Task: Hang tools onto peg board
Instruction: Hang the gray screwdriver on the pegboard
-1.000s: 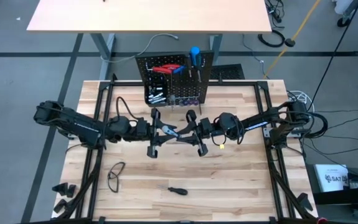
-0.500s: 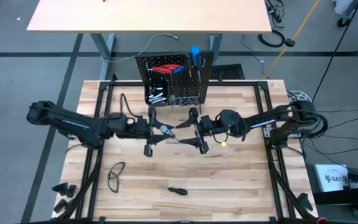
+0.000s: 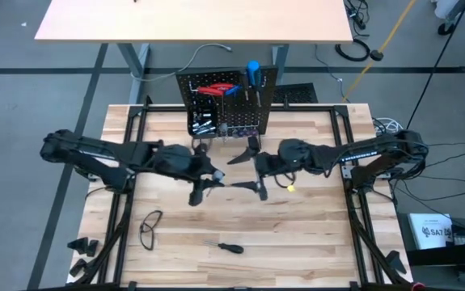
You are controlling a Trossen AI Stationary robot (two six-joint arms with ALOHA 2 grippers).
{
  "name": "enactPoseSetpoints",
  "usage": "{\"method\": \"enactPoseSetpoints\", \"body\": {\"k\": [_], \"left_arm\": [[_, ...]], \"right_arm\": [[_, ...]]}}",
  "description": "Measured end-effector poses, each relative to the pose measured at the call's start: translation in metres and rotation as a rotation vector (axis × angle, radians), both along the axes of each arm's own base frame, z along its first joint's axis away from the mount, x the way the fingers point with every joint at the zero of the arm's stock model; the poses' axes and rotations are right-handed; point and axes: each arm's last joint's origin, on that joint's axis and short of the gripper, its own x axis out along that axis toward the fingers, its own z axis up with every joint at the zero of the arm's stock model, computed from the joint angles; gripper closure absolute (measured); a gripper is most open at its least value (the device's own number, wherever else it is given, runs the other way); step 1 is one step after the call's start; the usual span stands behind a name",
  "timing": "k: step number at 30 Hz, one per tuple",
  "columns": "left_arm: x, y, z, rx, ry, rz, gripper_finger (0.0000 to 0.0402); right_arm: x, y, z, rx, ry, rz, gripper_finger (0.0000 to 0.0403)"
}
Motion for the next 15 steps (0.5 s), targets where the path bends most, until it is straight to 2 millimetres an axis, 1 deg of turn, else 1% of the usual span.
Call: {"method": "enactPoseSetpoints", "body": {"k": [3, 5, 9, 15], "left_arm": [[0.011, -0.002, -0.011, 0.017, 0.048, -0.006, 0.0280], [0.017, -0.003, -0.017, 0.038, 0.067, -0.016, 0.0280], [0.023, -0.002, -0.024, 0.099, 0.085, 0.009, 0.0280], [0.025, 0.000, -0.020, 0.163, 0.038, 0.041, 0.0280]], "right_arm": [[0.007, 0.001, 0.010, 0.010, 0.050, -0.096, 0.0104], [0.010, 0.001, 0.012, 0.026, 0.053, -0.104, 0.0104], [0.012, 0.001, 0.007, 0.078, 0.092, -0.088, 0.0105], [0.016, 0.003, -0.004, 0.113, 0.159, -0.076, 0.0105]]}}
